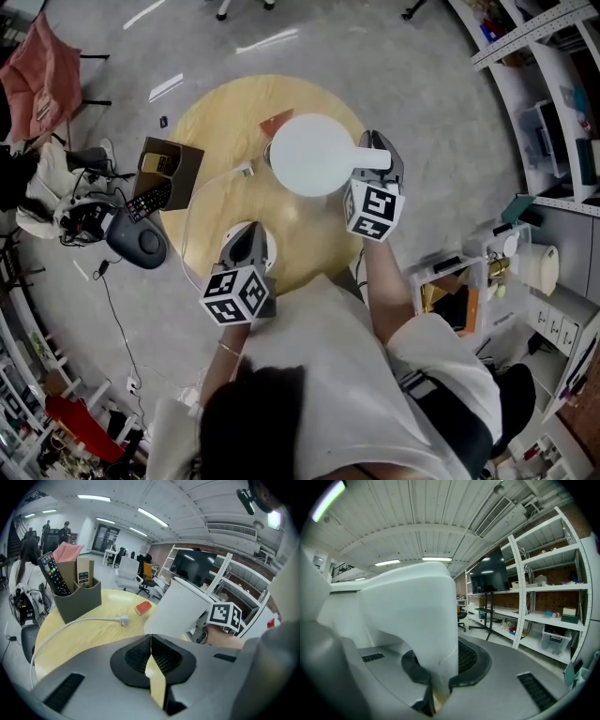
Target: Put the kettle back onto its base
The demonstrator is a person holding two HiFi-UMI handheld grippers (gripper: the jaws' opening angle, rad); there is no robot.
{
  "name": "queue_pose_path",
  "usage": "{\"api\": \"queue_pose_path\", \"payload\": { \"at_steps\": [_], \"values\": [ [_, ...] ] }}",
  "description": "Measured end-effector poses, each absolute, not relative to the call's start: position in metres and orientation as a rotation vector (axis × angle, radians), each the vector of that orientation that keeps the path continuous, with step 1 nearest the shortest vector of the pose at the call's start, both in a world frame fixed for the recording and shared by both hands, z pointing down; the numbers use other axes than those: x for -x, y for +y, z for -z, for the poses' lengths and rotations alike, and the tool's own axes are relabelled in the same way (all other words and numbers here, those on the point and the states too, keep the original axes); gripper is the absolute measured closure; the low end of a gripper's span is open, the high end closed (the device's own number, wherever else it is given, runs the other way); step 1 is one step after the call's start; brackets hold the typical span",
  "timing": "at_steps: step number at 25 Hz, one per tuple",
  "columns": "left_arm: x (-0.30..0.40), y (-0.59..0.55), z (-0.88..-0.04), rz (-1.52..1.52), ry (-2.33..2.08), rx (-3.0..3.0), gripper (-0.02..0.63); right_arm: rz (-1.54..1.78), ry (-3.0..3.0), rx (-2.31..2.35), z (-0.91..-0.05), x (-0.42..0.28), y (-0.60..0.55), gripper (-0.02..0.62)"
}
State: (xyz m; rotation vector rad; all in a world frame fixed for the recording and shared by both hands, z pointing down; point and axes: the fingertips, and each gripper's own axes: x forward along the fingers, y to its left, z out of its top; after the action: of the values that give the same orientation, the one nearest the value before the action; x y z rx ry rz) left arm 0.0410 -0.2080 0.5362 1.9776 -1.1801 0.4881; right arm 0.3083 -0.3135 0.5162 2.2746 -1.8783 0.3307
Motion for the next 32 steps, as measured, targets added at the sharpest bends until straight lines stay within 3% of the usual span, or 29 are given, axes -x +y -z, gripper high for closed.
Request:
{"api": "queue_pose_path", "payload": {
  "at_steps": [10,32],
  "values": [
    [-0.033,-0.2,-0.538,-0.498,-1.212,-1.971,0.58,-0.448,-1.832,-2.395,-0.519,-0.319,-0.306,0.546],
    [0.006,-0.191,-0.519,-0.41,-1.266,-1.981,0.58,-0.338,-1.913,-2.321,-0.464,-0.281,-0.297,0.546]
  ]
}}
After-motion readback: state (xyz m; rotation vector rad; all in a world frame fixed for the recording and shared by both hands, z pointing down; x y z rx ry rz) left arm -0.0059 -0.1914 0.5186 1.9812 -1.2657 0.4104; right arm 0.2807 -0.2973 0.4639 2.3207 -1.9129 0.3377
